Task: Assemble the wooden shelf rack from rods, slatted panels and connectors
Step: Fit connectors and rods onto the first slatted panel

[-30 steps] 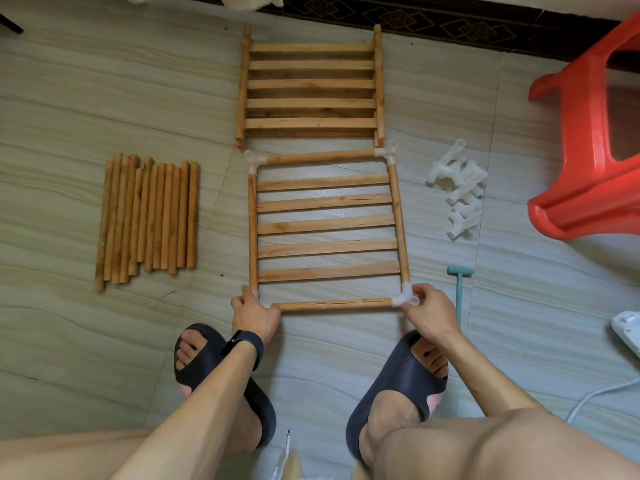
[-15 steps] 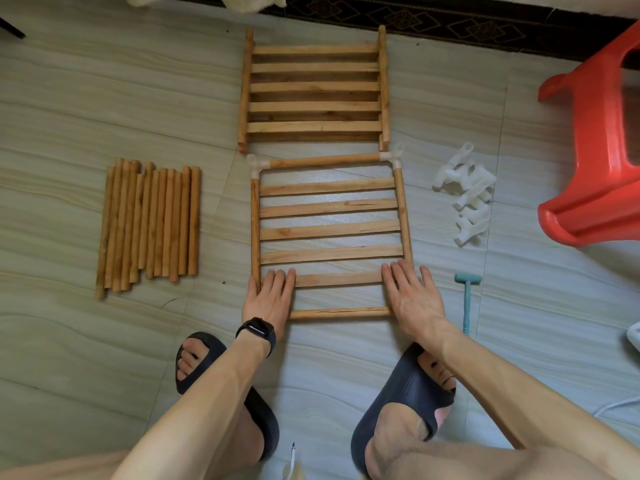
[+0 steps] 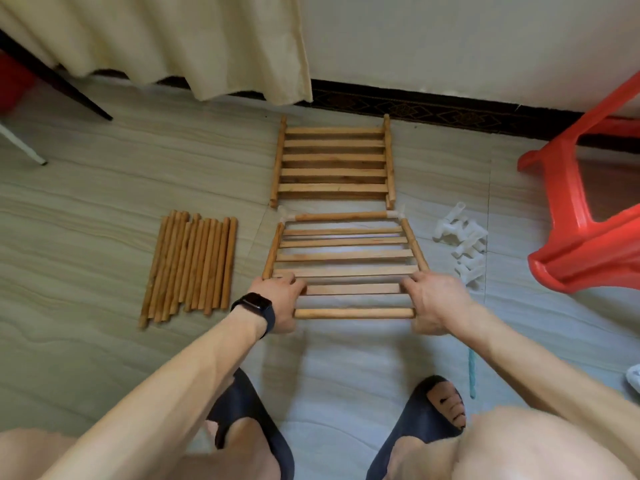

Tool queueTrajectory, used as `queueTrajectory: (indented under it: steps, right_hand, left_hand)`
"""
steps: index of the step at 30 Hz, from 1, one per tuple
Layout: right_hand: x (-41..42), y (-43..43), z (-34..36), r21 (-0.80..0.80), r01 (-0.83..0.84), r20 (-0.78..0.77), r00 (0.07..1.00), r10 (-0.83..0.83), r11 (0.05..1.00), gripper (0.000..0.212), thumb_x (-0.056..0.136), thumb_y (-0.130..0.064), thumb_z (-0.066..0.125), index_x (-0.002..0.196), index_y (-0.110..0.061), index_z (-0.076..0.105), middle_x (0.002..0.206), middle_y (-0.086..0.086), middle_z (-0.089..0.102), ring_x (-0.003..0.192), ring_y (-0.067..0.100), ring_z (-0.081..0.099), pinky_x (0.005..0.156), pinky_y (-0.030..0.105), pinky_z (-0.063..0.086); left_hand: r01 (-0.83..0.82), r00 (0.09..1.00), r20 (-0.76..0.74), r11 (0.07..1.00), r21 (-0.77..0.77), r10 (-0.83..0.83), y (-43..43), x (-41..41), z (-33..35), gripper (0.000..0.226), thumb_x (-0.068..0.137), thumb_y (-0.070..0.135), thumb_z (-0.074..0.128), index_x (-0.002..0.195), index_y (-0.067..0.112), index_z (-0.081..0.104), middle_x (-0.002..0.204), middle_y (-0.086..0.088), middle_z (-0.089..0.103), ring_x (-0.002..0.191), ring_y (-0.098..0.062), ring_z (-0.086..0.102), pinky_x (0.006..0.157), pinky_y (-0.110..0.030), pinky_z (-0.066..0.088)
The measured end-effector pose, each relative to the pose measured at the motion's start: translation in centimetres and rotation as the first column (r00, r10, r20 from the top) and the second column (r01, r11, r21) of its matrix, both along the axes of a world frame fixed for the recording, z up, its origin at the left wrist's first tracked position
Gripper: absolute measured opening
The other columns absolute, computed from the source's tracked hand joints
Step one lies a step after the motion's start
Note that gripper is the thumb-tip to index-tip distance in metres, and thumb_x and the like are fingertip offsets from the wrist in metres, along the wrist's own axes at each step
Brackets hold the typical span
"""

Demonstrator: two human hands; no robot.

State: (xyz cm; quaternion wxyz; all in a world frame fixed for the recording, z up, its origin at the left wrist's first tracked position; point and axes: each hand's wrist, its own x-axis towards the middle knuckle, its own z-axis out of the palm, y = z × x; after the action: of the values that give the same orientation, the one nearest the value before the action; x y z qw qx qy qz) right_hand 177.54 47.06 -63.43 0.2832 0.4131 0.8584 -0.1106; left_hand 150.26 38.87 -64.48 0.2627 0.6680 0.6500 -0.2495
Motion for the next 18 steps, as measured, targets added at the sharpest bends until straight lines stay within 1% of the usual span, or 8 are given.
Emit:
queueTrajectory:
  steps: [2, 5, 7, 8, 11, 13, 16, 18]
  right_hand:
    - [-1.3, 2.1, 4.3, -0.04, 0.068, 0.02, 0.998, -0.067, 0.997, 0.04, 0.075, -0.034, 0.058, 0.115, -0.032, 0.062, 0.113, -0.002, 0.066, 0.107, 0.024, 0.064, 0.076, 0.031, 0.049]
    - [-2.6, 3.7, 9.3, -0.046, 0.093, 0.044, 0.995, -0.091, 0.995, 0.038, 0.072, -0.032, 0.054, 0.107, -0.03, 0.07, 0.091, -0.001, 0.067, 0.091, 0.025, 0.067, 0.072, 0.029, 0.052]
    - [-3.1, 4.0, 11.3, -0.036, 0.098, 0.03, 0.995, -0.097, 0.994, 0.04, 0.071, -0.031, 0.055, 0.107, -0.031, 0.073, 0.084, -0.002, 0.064, 0.084, 0.025, 0.065, 0.069, 0.029, 0.05]
    - [-3.2, 4.0, 12.0, -0.007, 0.095, 0.012, 0.995, -0.094, 0.995, 0.04, 0.072, -0.031, 0.055, 0.107, -0.031, 0.074, 0.082, -0.002, 0.063, 0.084, 0.025, 0.065, 0.069, 0.029, 0.049]
    - [-3.1, 3.7, 12.7, 0.086, 0.071, -0.024, 0.997, -0.069, 0.994, 0.037, 0.073, -0.033, 0.053, 0.104, -0.031, 0.074, 0.08, -0.001, 0.06, 0.081, 0.026, 0.062, 0.069, 0.03, 0.046]
    - [-3.0, 3.3, 12.4, 0.119, 0.048, -0.024, 0.999, -0.046, 0.992, 0.036, 0.073, -0.032, 0.053, 0.101, -0.029, 0.074, 0.079, -0.001, 0.059, 0.078, 0.028, 0.06, 0.068, 0.029, 0.044]
    - [-3.0, 3.3, 11.4, 0.057, 0.056, -0.018, 0.998, -0.056, 0.997, 0.036, 0.073, -0.032, 0.054, 0.102, -0.026, 0.074, 0.083, 0.0, 0.06, 0.086, 0.028, 0.066, 0.072, 0.03, 0.051]
    - [-3.4, 3.8, 10.9, 0.025, 0.055, 0.015, 0.998, -0.055, 0.998, 0.037, 0.075, -0.031, 0.052, 0.105, -0.026, 0.072, 0.086, 0.0, 0.061, 0.087, 0.026, 0.065, 0.074, 0.031, 0.052]
  left_hand:
    - [-0.013, 1.0, 0.009, 1.0, 0.011, 0.013, 2.1, -1.0, 4.1, 0.056, 0.084, 0.026, 0.06, 0.139, 0.031, 0.048, 0.128, -0.001, 0.058, 0.11, -0.027, 0.061, 0.086, -0.034, 0.053]
    - [0.023, 0.997, -0.07, 0.995, 0.095, -0.016, 4.3, -2.1, 10.2, 0.043, 0.085, 0.027, 0.055, 0.126, 0.039, 0.063, 0.108, 0.002, 0.069, 0.097, -0.025, 0.066, 0.073, -0.029, 0.051]
    - [0.033, 0.992, -0.127, 0.989, 0.142, -0.015, 4.7, -2.5, 12.8, 0.033, 0.085, 0.028, 0.054, 0.113, 0.034, 0.07, 0.089, 0.002, 0.065, 0.083, -0.026, 0.063, 0.068, -0.029, 0.049]
    - [0.036, 0.989, -0.147, 0.986, 0.163, -0.012, 4.6, -2.6, 13.5, 0.029, 0.085, 0.029, 0.053, 0.108, 0.031, 0.072, 0.086, 0.001, 0.064, 0.08, -0.027, 0.061, 0.067, -0.028, 0.046]
    - [0.063, 0.983, -0.185, 0.976, 0.206, -0.025, 4.0, -3.0, 13.7, 0.027, 0.086, 0.032, 0.053, 0.104, 0.028, 0.073, 0.094, -0.003, 0.071, 0.09, -0.03, 0.067, 0.068, -0.027, 0.04]
    - [0.072, 0.982, -0.187, 0.972, 0.224, -0.03, 3.7, -3.1, 13.0, 0.027, 0.085, 0.033, 0.054, 0.102, 0.027, 0.073, 0.095, -0.003, 0.072, 0.09, -0.029, 0.067, 0.068, -0.028, 0.039]
    - [0.062, 0.986, -0.164, 0.979, 0.194, -0.029, 3.3, -3.1, 11.2, 0.03, 0.08, 0.033, 0.054, 0.103, 0.027, 0.073, 0.09, -0.001, 0.071, 0.086, -0.028, 0.068, 0.067, -0.03, 0.048]
    - [0.089, 0.986, -0.157, 0.98, 0.176, -0.062, 3.7, -3.2, 10.1, 0.032, 0.08, 0.033, 0.051, 0.106, 0.029, 0.07, 0.092, -0.001, 0.072, 0.087, -0.028, 0.068, 0.073, -0.032, 0.052]
